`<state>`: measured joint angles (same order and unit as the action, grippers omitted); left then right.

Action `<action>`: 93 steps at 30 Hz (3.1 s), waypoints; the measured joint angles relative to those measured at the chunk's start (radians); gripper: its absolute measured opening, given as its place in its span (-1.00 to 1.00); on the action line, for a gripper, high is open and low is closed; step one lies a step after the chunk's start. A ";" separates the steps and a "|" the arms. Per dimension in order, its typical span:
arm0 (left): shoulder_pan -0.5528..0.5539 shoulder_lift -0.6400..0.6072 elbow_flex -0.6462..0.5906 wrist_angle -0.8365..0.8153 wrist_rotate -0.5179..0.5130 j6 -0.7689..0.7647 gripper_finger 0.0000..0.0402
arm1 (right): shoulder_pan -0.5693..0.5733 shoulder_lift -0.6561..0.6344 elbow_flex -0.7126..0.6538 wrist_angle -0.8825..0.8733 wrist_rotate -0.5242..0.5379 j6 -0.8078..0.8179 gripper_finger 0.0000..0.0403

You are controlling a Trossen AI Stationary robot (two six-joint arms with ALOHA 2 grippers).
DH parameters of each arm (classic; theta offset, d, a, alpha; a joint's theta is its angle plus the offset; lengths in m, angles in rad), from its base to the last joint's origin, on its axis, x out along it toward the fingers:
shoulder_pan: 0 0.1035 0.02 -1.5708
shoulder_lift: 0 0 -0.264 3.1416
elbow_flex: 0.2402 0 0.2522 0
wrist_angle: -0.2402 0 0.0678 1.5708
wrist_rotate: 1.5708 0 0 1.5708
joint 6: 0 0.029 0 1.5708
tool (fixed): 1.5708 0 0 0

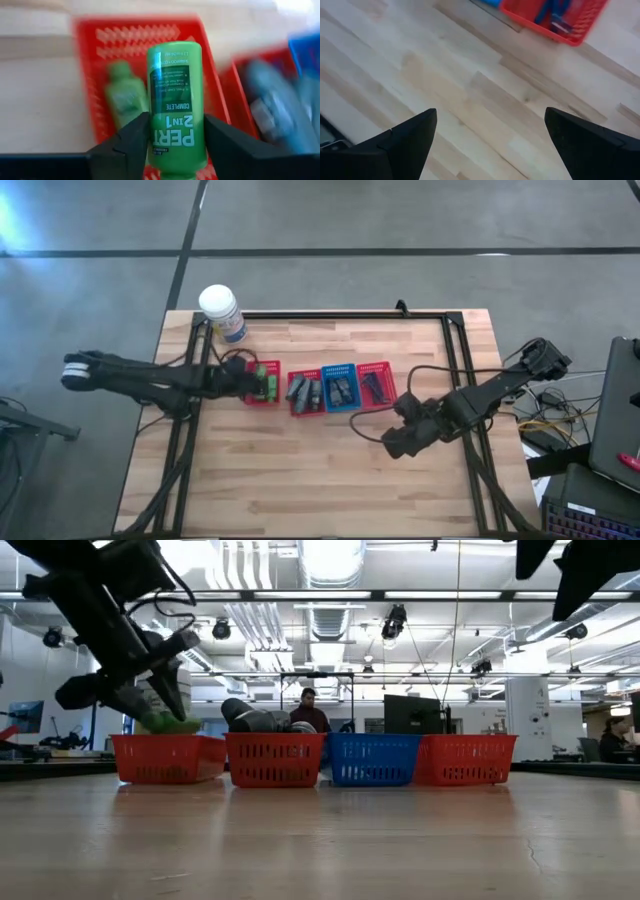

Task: Pick & Place Travel size toiletries
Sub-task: Put the green shampoo into the left red bin, then return to Home Position

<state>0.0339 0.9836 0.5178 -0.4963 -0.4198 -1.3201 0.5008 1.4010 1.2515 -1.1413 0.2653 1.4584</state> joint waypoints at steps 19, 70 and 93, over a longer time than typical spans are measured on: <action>0.102 -0.140 0.207 0.096 0.175 1.068 0.00 | -0.278 -0.015 0.019 0.407 0.040 -0.571 0.82; 0.854 -0.730 0.158 0.028 -0.023 1.452 -0.29 | -0.683 -0.024 0.119 0.729 0.101 -1.282 0.82; 1.439 -0.982 -0.411 0.380 0.498 1.101 -0.29 | -0.682 -0.023 0.118 0.729 0.100 -1.277 0.82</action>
<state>1.4732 0.0017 0.1069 -0.1165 0.0777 -0.2193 -0.1814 1.3777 1.3693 -0.4122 0.3657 0.1814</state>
